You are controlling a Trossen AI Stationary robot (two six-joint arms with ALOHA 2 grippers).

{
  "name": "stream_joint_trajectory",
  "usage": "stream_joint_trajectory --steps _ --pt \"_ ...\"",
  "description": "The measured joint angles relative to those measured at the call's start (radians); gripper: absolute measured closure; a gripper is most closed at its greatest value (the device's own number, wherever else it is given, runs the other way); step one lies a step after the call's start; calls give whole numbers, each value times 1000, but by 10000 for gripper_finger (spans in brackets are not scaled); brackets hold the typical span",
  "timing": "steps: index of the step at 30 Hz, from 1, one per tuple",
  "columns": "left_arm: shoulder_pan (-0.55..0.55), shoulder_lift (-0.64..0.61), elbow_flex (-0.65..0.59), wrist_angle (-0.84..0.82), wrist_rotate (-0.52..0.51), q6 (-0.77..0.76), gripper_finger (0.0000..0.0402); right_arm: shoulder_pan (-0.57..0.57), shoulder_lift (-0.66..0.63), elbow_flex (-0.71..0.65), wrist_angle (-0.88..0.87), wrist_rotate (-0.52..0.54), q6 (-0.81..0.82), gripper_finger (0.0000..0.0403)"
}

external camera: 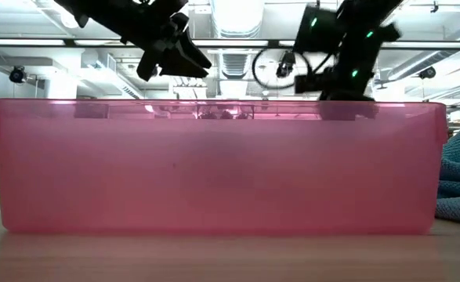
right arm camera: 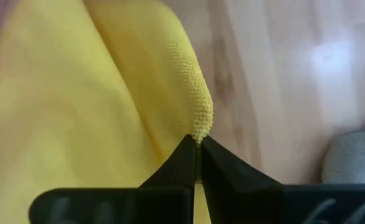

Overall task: Fold microfiber towels
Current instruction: Fold the yellow microfiber cloth

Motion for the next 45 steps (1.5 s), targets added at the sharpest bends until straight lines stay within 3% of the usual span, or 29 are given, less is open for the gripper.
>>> stream_joint_trajectory --steps 5,7,15,24,29,33,37,39,45 --pt "0 0 0 5 -2 0 228 213 8 -17 1 214 124 394" --pt "0 0 0 7 -2 0 228 286 7 -16 9 247 191 394" --pt "0 0 0 28 -3 -1 228 405 9 -22 15 50 517 385" --pt "0 0 0 37 -3 -25 228 400 -6 -9 14 -116 606 311" --pt "0 0 0 50 -3 -27 228 378 -71 11 -77 -37 591 276" --pt "0 0 0 51 -3 -27 228 335 -121 -2 -56 77 521 259" --pt "0 0 0 51 -3 -28 228 254 -126 -26 7 94 451 247" --pt "0 0 0 51 -3 -28 228 209 -119 -51 94 38 393 243" --pt "0 0 0 51 -3 -28 228 64 -105 -170 365 -278 229 236"
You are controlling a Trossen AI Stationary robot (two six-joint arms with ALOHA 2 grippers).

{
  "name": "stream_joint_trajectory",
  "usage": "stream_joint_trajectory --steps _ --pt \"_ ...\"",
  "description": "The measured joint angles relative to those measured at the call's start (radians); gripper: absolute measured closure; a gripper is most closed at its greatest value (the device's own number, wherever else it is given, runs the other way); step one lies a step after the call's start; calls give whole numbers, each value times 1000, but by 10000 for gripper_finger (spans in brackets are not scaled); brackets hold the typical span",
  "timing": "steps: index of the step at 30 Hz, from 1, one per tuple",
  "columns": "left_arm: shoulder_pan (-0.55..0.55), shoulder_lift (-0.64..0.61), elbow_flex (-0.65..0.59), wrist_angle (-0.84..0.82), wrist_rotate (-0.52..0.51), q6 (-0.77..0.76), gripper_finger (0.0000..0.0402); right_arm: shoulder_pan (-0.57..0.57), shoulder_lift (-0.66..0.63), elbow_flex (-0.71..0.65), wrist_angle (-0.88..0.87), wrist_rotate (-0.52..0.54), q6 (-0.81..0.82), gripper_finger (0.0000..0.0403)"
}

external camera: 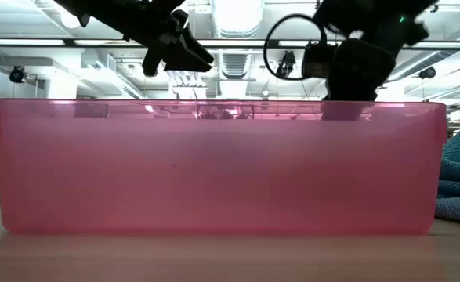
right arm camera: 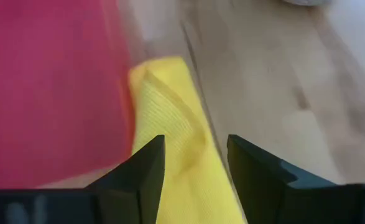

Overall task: Fold microfiber towels
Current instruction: Fold the yellow microfiber cloth

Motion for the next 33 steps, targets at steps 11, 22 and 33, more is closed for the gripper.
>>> stream_joint_trajectory --steps 11,22,33 --pt "0 0 0 5 0 0 228 -203 67 -183 454 -458 34 226" --pt "0 0 -2 30 0 1 228 -141 103 -154 492 -556 98 258" --pt "0 0 -3 29 0 1 228 -143 74 -117 401 -494 34 388"
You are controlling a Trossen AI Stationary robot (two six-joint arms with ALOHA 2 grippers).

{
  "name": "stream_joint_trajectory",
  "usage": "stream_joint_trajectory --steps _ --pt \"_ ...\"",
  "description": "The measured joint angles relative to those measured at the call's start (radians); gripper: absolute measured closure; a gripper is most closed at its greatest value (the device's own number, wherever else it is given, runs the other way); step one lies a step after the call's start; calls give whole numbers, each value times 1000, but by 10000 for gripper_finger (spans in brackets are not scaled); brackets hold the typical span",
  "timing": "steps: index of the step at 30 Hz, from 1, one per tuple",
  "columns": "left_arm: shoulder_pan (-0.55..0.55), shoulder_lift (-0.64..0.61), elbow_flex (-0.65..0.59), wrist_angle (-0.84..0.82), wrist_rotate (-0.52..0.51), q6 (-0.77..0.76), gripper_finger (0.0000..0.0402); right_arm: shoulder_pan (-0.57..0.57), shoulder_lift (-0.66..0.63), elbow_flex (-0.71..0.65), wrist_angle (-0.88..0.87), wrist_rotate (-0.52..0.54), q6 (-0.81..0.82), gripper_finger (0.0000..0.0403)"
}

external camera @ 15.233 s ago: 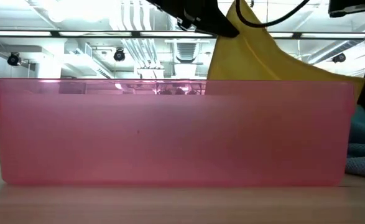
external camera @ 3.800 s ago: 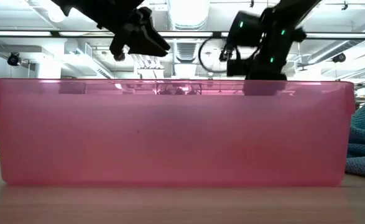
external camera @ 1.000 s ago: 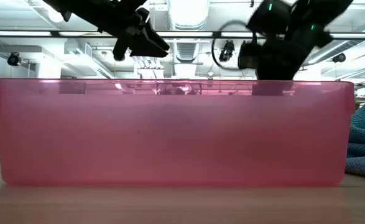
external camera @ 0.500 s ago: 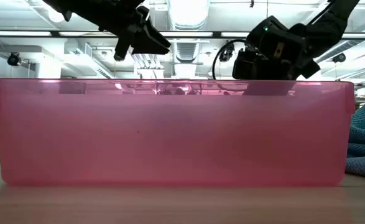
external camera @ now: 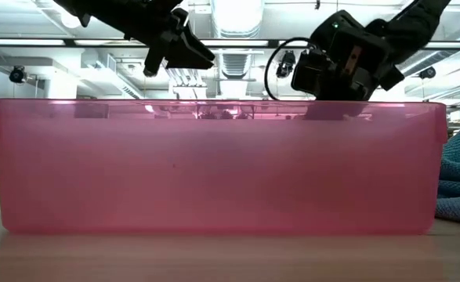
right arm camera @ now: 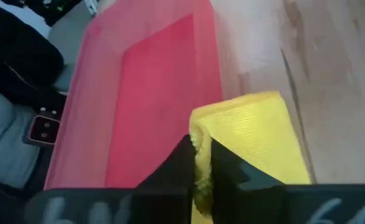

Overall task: Fold microfiber towels
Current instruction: Fold the yellow microfiber cloth

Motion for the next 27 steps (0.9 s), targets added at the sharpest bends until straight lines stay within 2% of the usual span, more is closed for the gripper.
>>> stream_joint_trajectory --steps 4,8,12,17,22,27 --pt "0 0 0 0 0 0 228 -13 -19 95 -284 117 -83 393" --pt "0 0 -1 2 0 2 228 -12 -16 229 -546 295 -202 394" --pt "0 0 -2 3 0 3 228 -17 1 344 -716 493 -317 394" --pt "0 0 -2 4 0 3 228 -42 49 435 -786 641 -462 394" --pt "0 0 -3 4 0 4 228 -84 158 496 -786 682 -591 394" --pt "0 0 -3 4 0 4 228 -94 297 559 -789 899 -746 394"
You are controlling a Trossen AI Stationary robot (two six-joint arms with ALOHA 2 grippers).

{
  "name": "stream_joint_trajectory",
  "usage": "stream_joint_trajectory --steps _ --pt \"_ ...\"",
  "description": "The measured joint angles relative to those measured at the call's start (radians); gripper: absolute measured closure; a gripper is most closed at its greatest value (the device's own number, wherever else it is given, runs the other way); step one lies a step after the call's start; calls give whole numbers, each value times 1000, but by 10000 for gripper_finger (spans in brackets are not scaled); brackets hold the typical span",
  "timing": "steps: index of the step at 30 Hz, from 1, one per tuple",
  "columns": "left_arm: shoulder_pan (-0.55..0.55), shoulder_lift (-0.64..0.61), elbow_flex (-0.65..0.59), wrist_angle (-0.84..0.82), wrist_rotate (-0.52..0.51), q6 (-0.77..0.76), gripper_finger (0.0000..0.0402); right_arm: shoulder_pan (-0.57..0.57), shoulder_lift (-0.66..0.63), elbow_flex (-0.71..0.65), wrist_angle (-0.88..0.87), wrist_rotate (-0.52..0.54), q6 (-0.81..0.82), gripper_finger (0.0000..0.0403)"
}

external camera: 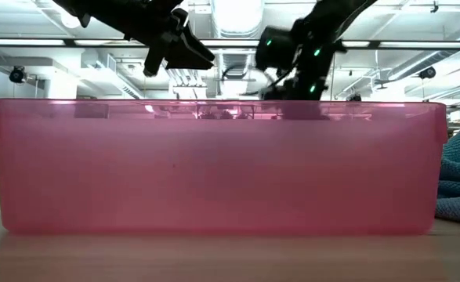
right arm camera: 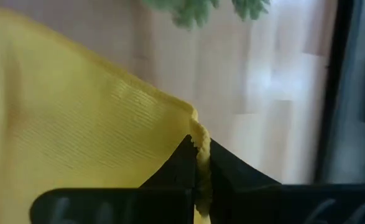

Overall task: Fold microfiber towels
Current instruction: Fold the yellow microfiber cloth

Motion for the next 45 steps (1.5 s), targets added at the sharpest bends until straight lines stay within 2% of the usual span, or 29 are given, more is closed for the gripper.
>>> stream_joint_trajectory --steps 3,11,23,28,32,35,37,45 --pt "0 0 0 0 0 0 228 -3 64 33 -1 65 -47 394" --pt "0 0 -1 0 0 0 228 -10 134 76 -57 58 -20 387" --pt "0 0 -1 2 0 0 228 -30 99 122 -122 60 78 288" --pt "0 0 -1 3 0 0 228 -30 60 147 -202 59 163 269" --pt "0 0 -2 4 0 0 228 -29 10 139 -282 41 270 271" --pt "0 0 -1 5 0 -1 228 -30 -43 98 -280 -117 362 278" --pt "0 0 -1 8 0 -3 228 -23 -67 53 -218 -185 427 285" --pt "-1 0 -1 16 0 -5 228 11 -96 -211 128 -186 555 345"
